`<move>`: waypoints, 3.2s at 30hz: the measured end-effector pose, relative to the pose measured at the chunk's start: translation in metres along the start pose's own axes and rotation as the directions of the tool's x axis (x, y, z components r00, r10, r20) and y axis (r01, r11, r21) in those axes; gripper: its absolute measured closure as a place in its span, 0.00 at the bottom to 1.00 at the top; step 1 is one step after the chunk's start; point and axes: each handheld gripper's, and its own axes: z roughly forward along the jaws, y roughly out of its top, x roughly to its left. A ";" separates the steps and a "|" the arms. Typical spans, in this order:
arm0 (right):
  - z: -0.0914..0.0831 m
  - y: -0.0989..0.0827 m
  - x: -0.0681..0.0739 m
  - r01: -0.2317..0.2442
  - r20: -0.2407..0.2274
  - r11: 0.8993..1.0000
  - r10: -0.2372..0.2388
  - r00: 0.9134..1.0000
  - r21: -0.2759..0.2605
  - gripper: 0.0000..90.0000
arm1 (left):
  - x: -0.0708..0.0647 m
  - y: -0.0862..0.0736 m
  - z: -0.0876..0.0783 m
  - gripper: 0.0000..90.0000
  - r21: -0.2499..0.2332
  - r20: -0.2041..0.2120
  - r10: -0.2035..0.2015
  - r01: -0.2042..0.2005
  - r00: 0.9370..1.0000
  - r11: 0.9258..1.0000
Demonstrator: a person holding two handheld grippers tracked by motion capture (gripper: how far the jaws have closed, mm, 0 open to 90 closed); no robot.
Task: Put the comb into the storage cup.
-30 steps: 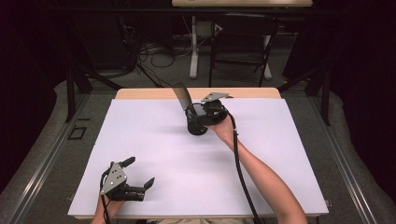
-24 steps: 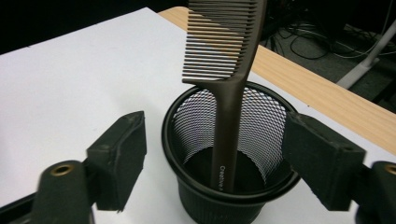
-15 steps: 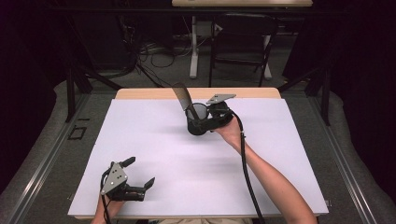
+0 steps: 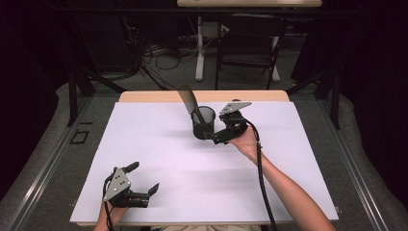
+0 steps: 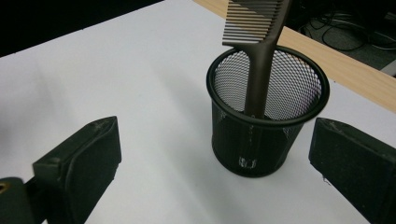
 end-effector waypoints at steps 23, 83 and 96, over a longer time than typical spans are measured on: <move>-0.060 -0.044 -0.004 -0.024 0.021 1.000 0.024 0.999 0.001 0.00 | 0.000 0.000 0.000 0.00 0.000 -0.002 -0.003 0.003 1.000 1.000; -0.123 -0.127 0.031 -0.011 0.082 1.000 0.009 0.997 0.025 0.00 | -0.001 0.000 -0.001 0.00 -0.001 0.002 -0.004 0.004 1.000 1.000; -0.134 -0.144 0.042 0.030 0.142 1.000 -0.031 0.989 0.011 0.00 | -0.001 0.000 -0.001 0.00 -0.002 0.002 -0.004 0.004 1.000 1.000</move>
